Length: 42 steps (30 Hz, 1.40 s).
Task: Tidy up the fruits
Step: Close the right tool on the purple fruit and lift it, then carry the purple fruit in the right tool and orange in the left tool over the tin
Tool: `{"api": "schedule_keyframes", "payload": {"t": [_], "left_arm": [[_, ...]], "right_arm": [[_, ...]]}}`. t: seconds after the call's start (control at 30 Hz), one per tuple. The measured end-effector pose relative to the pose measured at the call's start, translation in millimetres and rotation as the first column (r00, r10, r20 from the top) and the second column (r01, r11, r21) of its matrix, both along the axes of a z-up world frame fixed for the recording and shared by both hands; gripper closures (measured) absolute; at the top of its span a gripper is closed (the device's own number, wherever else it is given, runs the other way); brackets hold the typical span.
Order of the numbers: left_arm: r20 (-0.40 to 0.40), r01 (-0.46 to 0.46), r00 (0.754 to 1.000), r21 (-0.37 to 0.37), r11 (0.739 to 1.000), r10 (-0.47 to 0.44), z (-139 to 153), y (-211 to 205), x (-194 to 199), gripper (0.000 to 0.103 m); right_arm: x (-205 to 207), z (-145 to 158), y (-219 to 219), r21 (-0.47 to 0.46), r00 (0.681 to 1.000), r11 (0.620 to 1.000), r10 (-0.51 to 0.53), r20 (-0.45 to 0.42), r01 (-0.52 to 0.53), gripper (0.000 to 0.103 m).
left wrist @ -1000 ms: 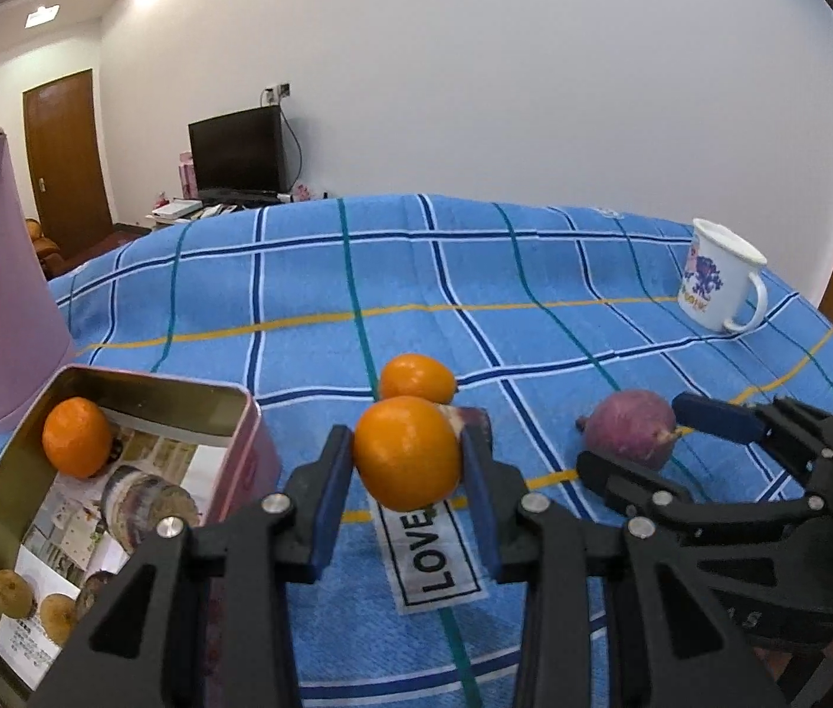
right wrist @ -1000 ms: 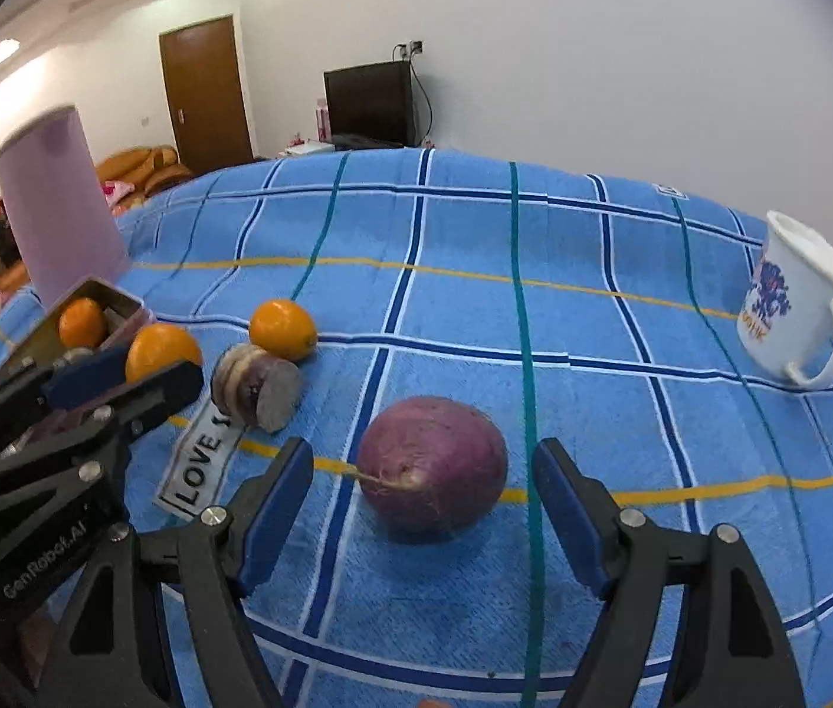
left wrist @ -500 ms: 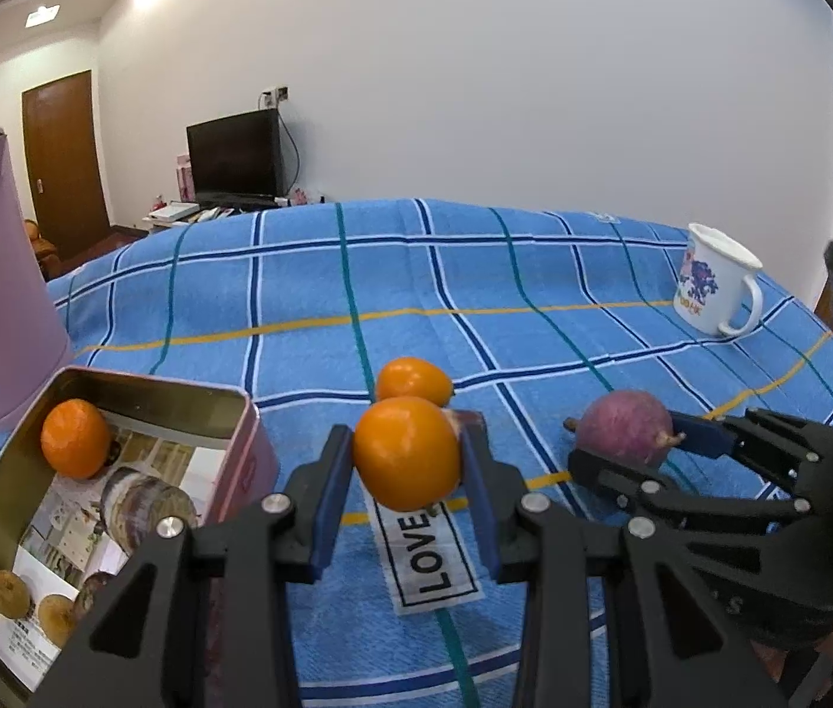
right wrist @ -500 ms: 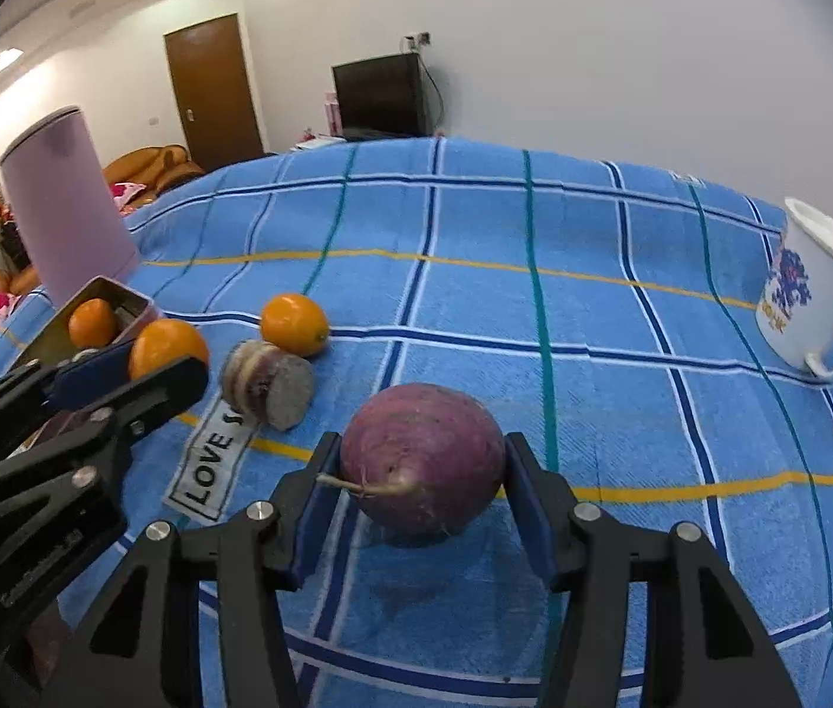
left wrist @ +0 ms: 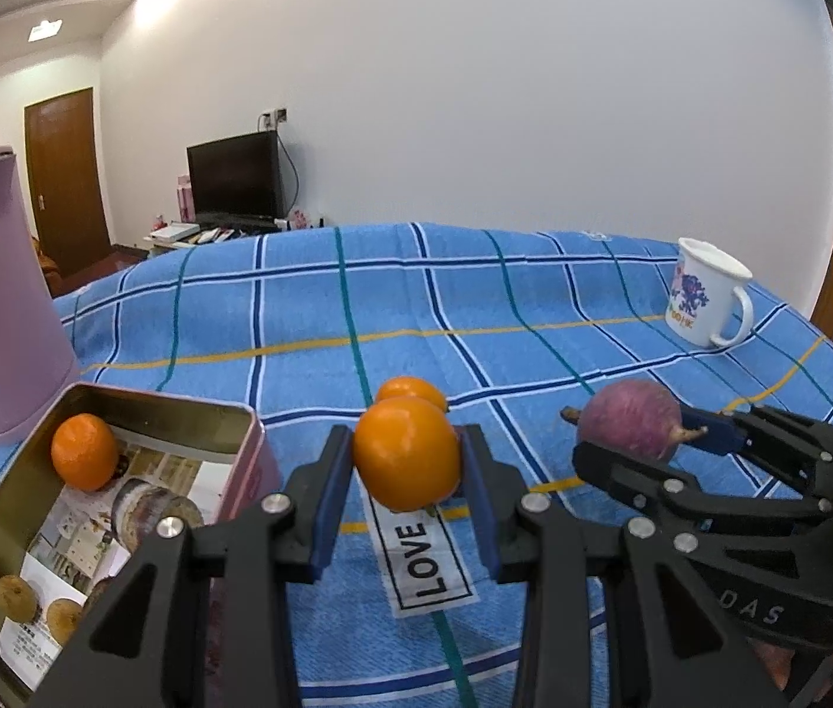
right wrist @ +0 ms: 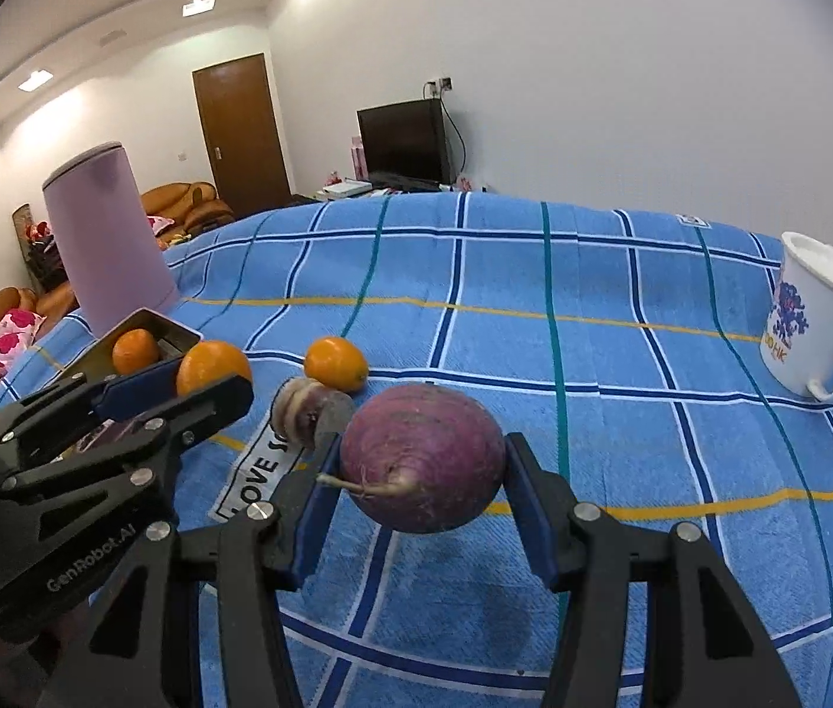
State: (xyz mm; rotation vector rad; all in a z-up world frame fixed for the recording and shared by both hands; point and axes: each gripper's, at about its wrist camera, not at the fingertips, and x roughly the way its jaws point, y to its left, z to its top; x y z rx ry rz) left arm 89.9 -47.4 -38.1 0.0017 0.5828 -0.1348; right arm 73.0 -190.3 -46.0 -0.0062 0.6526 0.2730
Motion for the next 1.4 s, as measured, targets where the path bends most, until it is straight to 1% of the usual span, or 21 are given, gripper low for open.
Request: {"api": "schedule_keyframes", "payload": {"t": [0.67, 1.0, 1.17, 1.4], "left_arm": [[0.078, 0.003, 0.997, 0.031, 1.000, -0.006, 6.8, -3.9, -14.1, 0.065], [0.110, -0.007, 0.994, 0.020, 1.000, 0.005, 9.6, -0.5, -22.1, 0.065], [0.134, -0.013, 0.991, 0.021, 1.000, 0.010, 12.0, -0.2, -26.6, 0.065], [0.152, -0.015, 0.988, 0.021, 1.000, 0.011, 13.3, -0.3, -29.6, 0.065]], "right_arm": [[-17.8, 8.6, -5.4, 0.051, 0.996, 0.998, 0.017, 0.088, -0.022, 0.047], [-28.4, 11.5, -10.2, 0.075, 0.991, 0.997, 0.012, 0.131, -0.022, 0.047], [-34.6, 14.2, -9.9, 0.072, 0.987, 0.997, 0.012, 0.163, -0.024, 0.047], [-39.8, 16.1, -7.8, 0.060, 0.982, 0.998, 0.016, 0.186, -0.028, 0.047]]}}
